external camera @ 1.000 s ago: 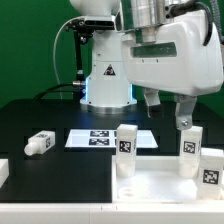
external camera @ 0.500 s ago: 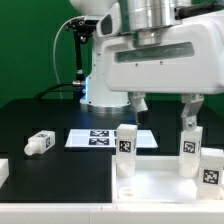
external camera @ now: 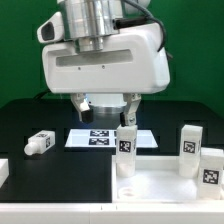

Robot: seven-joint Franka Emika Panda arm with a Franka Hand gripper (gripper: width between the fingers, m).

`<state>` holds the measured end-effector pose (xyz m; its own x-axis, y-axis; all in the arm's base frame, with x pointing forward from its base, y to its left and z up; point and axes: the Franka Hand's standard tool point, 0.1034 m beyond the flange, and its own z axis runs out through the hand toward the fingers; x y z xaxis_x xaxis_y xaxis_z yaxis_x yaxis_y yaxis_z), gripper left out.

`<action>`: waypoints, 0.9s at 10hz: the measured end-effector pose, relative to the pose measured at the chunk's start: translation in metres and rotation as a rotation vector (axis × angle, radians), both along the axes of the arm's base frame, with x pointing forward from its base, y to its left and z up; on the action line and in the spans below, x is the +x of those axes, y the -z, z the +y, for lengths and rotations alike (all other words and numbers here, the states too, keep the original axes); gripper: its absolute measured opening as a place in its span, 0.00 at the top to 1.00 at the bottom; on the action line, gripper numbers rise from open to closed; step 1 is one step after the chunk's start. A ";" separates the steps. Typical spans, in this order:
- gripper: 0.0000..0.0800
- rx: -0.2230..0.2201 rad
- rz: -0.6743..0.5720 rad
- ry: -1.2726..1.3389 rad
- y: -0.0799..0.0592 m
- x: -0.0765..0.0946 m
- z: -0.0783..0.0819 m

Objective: Assemble square table

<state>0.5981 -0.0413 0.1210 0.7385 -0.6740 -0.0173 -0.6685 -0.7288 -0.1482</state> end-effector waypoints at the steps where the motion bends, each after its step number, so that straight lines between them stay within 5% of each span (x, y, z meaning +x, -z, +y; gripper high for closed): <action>1: 0.19 0.000 0.000 0.003 0.000 0.000 -0.002; 3: 0.19 0.000 0.003 -0.002 0.002 -0.003 -0.005; 6: 0.19 0.008 0.077 -0.017 0.024 -0.059 -0.056; 7: 0.19 0.017 0.097 0.010 0.024 -0.065 -0.066; 9: 0.19 0.015 0.097 0.007 0.025 -0.064 -0.065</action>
Offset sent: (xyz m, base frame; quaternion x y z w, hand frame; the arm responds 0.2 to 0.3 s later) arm -0.0544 -0.0338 -0.0145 0.0028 -0.0609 -0.0048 0.9981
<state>0.5337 -0.1060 0.0961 0.7283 -0.6781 -0.0989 -0.6852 -0.7223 -0.0937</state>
